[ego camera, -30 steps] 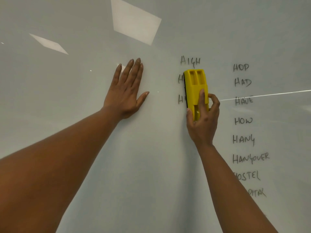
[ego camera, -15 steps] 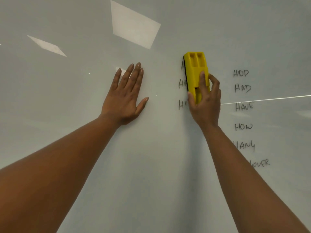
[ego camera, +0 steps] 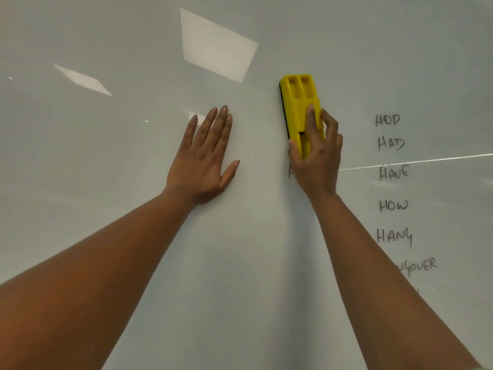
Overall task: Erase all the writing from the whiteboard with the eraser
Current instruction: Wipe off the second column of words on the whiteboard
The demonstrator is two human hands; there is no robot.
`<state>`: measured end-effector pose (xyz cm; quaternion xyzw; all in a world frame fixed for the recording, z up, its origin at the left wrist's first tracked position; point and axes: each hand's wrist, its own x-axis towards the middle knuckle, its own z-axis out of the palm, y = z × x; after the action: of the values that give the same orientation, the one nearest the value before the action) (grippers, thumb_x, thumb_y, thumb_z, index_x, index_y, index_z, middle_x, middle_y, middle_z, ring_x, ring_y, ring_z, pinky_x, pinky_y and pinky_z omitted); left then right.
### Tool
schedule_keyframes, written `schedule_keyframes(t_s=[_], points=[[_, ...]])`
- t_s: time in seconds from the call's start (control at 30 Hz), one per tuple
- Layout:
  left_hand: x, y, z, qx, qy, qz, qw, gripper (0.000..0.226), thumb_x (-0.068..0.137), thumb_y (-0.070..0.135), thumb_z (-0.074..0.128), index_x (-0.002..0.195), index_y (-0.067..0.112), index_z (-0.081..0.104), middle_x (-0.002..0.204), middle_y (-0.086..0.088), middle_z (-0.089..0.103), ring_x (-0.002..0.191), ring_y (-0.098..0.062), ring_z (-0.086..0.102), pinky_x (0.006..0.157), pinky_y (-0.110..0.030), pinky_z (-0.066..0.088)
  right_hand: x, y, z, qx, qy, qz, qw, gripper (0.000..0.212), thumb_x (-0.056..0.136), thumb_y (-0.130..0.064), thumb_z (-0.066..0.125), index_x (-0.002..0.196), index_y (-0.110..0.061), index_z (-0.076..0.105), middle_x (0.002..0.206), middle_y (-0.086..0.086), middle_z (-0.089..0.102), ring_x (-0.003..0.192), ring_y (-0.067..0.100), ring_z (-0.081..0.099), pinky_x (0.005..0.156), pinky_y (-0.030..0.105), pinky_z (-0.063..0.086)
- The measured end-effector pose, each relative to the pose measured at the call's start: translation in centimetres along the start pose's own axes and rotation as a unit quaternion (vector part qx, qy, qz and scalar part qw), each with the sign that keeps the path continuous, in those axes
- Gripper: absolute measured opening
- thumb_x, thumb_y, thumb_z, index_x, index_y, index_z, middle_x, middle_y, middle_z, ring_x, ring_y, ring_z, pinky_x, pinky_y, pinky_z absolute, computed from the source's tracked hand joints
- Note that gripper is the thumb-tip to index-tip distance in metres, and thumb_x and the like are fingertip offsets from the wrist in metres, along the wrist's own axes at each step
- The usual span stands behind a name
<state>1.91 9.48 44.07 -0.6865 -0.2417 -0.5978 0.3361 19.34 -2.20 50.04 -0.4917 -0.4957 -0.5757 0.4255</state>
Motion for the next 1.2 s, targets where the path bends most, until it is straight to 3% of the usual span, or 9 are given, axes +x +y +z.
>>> schedule_keyframes(t_s=[0.1, 0.27, 0.33, 0.53, 0.67, 0.8, 0.93, 1.0, 1.2], points=[[-0.1, 0.0, -0.1, -0.004, -0.001, 0.004, 1.000, 0.070, 0.095, 0.046, 0.018, 0.149, 0.002, 0.012, 0.157, -0.014, 0.011, 0.145, -0.025, 0.007, 0.118, -0.041, 0.002, -0.1, 2.0, -0.7, -0.013, -0.002, -0.023, 1.000, 0.062, 0.085, -0.029, 0.054, 0.143, -0.016, 0.035, 0.141, 0.016, 0.037, 0.105, 0.036, 0.046, 0.082, 0.026, 0.031], [-0.1, 0.0, 0.0, -0.001, 0.001, -0.003, 1.000, 0.070, 0.094, 0.046, 0.016, 0.149, 0.003, 0.010, 0.158, -0.013, 0.008, 0.145, -0.024, 0.005, 0.118, -0.042, 0.004, 0.2, 3.1, -0.6, 0.007, 0.048, 0.131, 0.990, 0.064, 0.086, -0.028, 0.052, 0.145, -0.019, 0.030, 0.143, 0.014, 0.032, 0.110, 0.036, 0.041, 0.083, 0.029, 0.032], [-0.1, 0.0, -0.1, -0.003, 0.003, -0.003, 1.000, 0.069, 0.095, 0.045, 0.017, 0.149, 0.003, 0.010, 0.157, -0.013, 0.008, 0.145, -0.024, 0.005, 0.118, -0.043, 0.004, 0.3, 1.6, -0.3, 0.023, 0.054, 0.142, 0.988, 0.064, 0.085, -0.029, 0.053, 0.144, -0.017, 0.031, 0.143, 0.015, 0.032, 0.109, 0.037, 0.041, 0.087, 0.034, 0.036], [-0.1, -0.1, -0.2, -0.005, 0.004, 0.000, 1.000, 0.066, 0.093, 0.037, 0.019, 0.149, 0.002, 0.014, 0.157, -0.015, 0.012, 0.145, -0.025, 0.009, 0.118, -0.043, 0.005, -3.3, -1.5, 0.6, 0.031, 0.010, -0.052, 0.998, 0.061, 0.083, -0.029, 0.053, 0.140, -0.012, 0.039, 0.137, 0.018, 0.042, 0.101, 0.034, 0.049, 0.084, 0.028, 0.038], [-0.3, 0.1, -0.3, -0.010, 0.005, 0.001, 1.000, 0.066, 0.090, 0.031, 0.020, 0.148, 0.001, 0.015, 0.156, -0.015, 0.014, 0.145, -0.026, 0.011, 0.118, -0.043, 0.006, -6.6, 0.9, -0.4, 0.024, -0.009, -0.137, 0.990, 0.059, 0.079, -0.027, 0.055, 0.136, -0.015, 0.044, 0.137, 0.007, 0.039, 0.093, 0.031, 0.050, 0.081, 0.027, 0.038], [-0.3, 0.2, -0.4, -0.012, 0.000, -0.004, 1.000, 0.067, 0.089, 0.030, 0.020, 0.149, 0.002, 0.013, 0.157, -0.014, 0.012, 0.145, -0.025, 0.009, 0.118, -0.042, 0.004, -7.1, 4.6, -1.9, -0.001, -0.001, -0.110, 0.994, 0.059, 0.079, -0.027, 0.054, 0.136, -0.016, 0.043, 0.137, 0.006, 0.038, 0.097, 0.027, 0.047, 0.084, 0.033, 0.040], [-0.3, 0.2, -0.4, -0.013, -0.007, -0.008, 1.000, 0.067, 0.089, 0.032, 0.018, 0.149, 0.002, 0.011, 0.157, -0.013, 0.010, 0.145, -0.024, 0.006, 0.118, -0.042, 0.003, -5.9, 3.8, -1.3, 0.015, 0.037, 0.054, 0.998, 0.062, 0.081, -0.025, 0.055, 0.140, -0.015, 0.040, 0.138, 0.014, 0.041, 0.107, 0.030, 0.045, 0.088, 0.025, 0.032], [-0.3, 0.3, -0.4, -0.013, -0.007, -0.008, 1.000, 0.067, 0.089, 0.031, 0.019, 0.149, 0.002, 0.012, 0.157, -0.013, 0.011, 0.145, -0.024, 0.007, 0.118, -0.042, 0.003, -5.9, 2.1, -0.7, 0.028, 0.055, 0.086, 0.994, 0.063, 0.081, -0.024, 0.057, 0.141, -0.015, 0.039, 0.138, 0.014, 0.042, 0.108, 0.030, 0.045, 0.089, 0.023, 0.029], [-0.4, 0.2, -0.4, -0.007, -0.008, -0.006, 1.000, 0.067, 0.087, 0.028, 0.020, 0.149, 0.002, 0.013, 0.157, -0.014, 0.012, 0.145, -0.025, 0.009, 0.118, -0.042, 0.004, -9.4, 0.8, -0.5, 0.034, 0.017, -0.087, 0.996, 0.058, 0.080, -0.026, 0.056, 0.135, -0.012, 0.045, 0.137, 0.010, 0.040, 0.099, 0.024, 0.046, 0.084, 0.027, 0.037]])
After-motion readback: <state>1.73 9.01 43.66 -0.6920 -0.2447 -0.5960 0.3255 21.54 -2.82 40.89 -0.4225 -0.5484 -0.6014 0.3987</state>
